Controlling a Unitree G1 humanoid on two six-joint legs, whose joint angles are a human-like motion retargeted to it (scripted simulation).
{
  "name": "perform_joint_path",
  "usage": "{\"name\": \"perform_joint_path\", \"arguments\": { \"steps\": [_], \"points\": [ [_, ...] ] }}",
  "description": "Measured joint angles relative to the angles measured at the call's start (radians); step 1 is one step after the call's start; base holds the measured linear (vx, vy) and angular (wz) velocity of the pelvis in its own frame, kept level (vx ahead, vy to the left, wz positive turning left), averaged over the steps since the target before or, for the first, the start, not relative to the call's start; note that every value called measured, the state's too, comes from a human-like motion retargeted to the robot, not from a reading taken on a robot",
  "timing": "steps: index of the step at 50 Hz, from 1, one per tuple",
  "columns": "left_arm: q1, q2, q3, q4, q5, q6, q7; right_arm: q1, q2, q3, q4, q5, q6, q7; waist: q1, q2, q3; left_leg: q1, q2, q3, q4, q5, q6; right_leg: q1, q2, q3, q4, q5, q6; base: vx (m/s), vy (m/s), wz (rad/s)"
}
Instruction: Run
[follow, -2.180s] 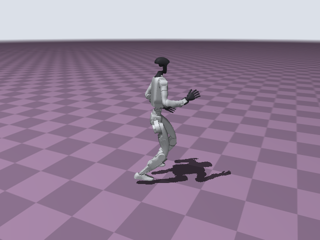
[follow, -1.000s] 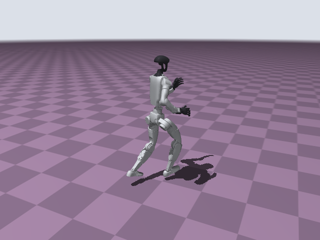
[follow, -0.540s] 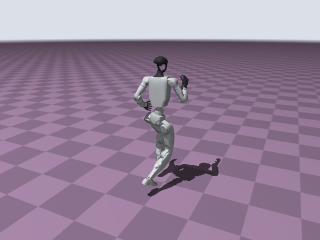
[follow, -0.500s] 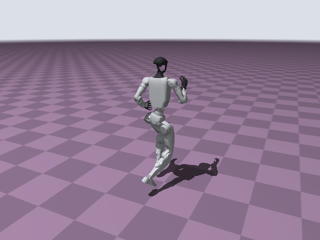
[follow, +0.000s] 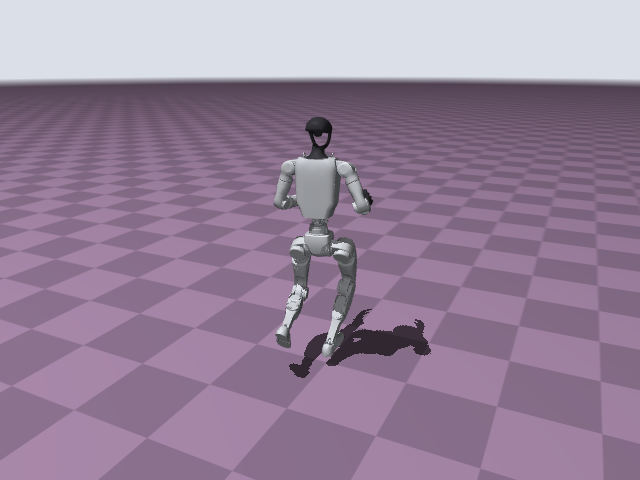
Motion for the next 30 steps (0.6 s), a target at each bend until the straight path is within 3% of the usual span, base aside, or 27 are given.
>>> {"name": "perform_joint_path", "arguments": {
  "steps": [2, 5, 13, 15, 18, 20, 23, 27, 30],
  "points": [
    [0.066, -0.003, 0.015, 0.09, -0.014, 0.031, -0.038, -0.159, 0.018, -0.007, 0.004, -0.042, 0.014, -0.05, 0.044, -0.027, 0.025, -0.106, -0.01, 0.011, 0.042, -0.069, 0.054, 0.058, -0.016, 0.02, 0.004, -0.04, -0.003, -0.02, -0.04, 0.42],
    [0.192, 0.026, 0.046, 0.147, -0.04, 0.041, -0.096, -0.34, 0.031, -0.031, -0.066, -0.049, 0.011, -0.109, 0.099, -0.075, 0.032, -0.25, -0.069, 0.049, -0.051, -0.148, 0.089, 0.157, -0.047, 0.059, -0.057, -0.031, 0.039, 0.0, 0.01, 0.45],
    [0.459, 0.103, 0.11, 0.1, -0.134, 0.02, -0.176, -0.507, 0.022, -0.062, -0.283, -0.036, -0.033, -0.15, 0.158, -0.209, -0.036, -0.375, -0.344, 0.133, -0.811, -0.164, 0.039, 0.373, -0.207, 0.1, -0.198, 0.175, 0.246, 0.04, 0.07, 0.62],
    [0.475, 0.098, 0.113, 0.086, -0.141, 0.017, -0.173, -0.508, 0.025, -0.056, -0.298, -0.042, -0.037, -0.142, 0.147, -0.233, -0.047, -0.377, -0.401, 0.128, -0.87, -0.152, 0.052, 0.393, -0.246, 0.109, -0.145, 0.21, 0.275, 0.0, 0.06, 0.51],
    [0.448, 0.082, 0.104, 0.067, -0.098, 0.007, -0.146, -0.452, 0.046, -0.022, -0.286, -0.043, -0.036, -0.11, 0.123, -0.258, -0.048, -0.391, -0.449, 0.127, -0.749, -0.145, 0.095, 0.397, -0.302, 0.117, 0.02, 0.293, 0.295, -0.01, 0.04, 0.51],
    [0.388, 0.07, 0.097, 0.051, -0.048, 0.001, -0.107, -0.39, 0.062, 0.005, -0.25, -0.043, -0.029, -0.076, 0.099, -0.272, -0.039, -0.385, -0.477, 0.128, -0.66, -0.169, 0.13, 0.37, -0.351, 0.113, 0.172, 0.362, 0.289, -0.02, 0.04, 0.6],
    [0.2, 0.061, 0.074, 0.02, 0.047, -0.001, -0.018, -0.277, 0.079, 0.052, -0.139, -0.046, -0.015, -0.011, 0.062, -0.28, -0.016, -0.336, -0.487, 0.111, -0.584, -0.237, 0.137, 0.265, -0.409, 0.106, 0.396, 0.364, 0.219, -0.04, 0.0, 0.63],
    [-0.115, 0.068, 0.046, -0.063, 0.14, -0.003, 0.108, -0.114, 0.055, 0.105, 0.023, -0.053, -0.015, 0.051, -0.008, -0.242, 0.004, -0.176, -0.485, 0.067, -0.616, -0.303, 0.135, 0.076, -0.406, 0.108, 0.506, 0.215, 0.131, -0.03, 0.05, 0.62],
    [-0.29, 0.074, 0.047, -0.16, 0.154, -0.013, 0.174, 0.015, -0.002, 0.108, 0.055, -0.033, -0.027, 0.067, -0.074, -0.185, 0.007, -0.007, -0.455, 0.031, -0.712, -0.287, 0.089, -0.039, -0.361, 0.074, 0.382, 0.11, 0.102, 0.01, 0.01, 0.51]
  ]
}}
